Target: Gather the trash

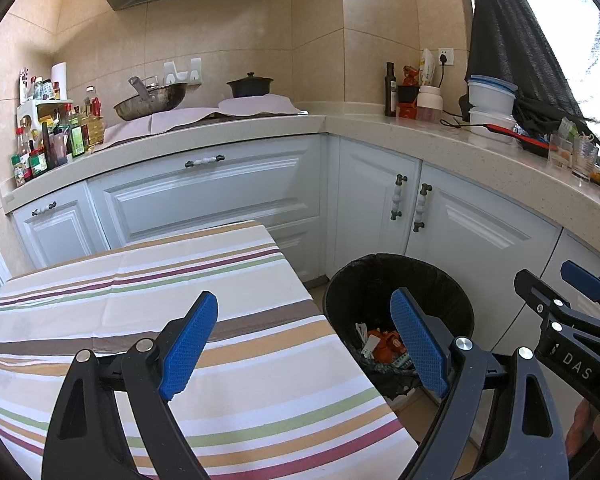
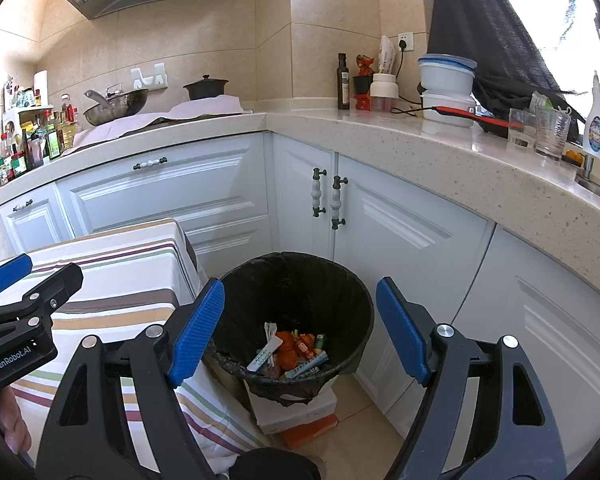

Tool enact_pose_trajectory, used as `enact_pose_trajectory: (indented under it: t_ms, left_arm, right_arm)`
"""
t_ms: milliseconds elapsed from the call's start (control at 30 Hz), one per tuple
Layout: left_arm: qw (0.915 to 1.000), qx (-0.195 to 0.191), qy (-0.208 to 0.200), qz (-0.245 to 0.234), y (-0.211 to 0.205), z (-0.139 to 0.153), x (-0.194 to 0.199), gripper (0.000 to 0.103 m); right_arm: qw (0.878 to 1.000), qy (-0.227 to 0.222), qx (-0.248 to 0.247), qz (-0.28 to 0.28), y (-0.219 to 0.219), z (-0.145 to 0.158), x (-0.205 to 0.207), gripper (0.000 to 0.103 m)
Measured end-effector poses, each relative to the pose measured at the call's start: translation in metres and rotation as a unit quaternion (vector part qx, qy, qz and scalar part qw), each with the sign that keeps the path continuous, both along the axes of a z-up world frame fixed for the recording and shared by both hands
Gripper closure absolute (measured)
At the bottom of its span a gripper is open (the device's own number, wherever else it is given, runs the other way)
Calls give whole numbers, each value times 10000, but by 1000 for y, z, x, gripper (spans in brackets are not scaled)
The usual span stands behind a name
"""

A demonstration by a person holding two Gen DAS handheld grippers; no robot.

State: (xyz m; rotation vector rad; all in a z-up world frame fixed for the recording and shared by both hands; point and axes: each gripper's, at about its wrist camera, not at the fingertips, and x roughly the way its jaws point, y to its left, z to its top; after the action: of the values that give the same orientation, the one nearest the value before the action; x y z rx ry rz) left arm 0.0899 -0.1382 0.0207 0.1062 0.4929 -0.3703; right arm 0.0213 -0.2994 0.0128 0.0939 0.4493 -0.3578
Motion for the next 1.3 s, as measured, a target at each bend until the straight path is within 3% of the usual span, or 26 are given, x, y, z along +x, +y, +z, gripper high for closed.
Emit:
enact_pose_trajectory:
  t_ms: [1300]
  left_arm:
    - [9999,-105,-60,20,4,-1,-2,18]
  right_arm:
    - [10000,16,1,6,0,-1,-1,26]
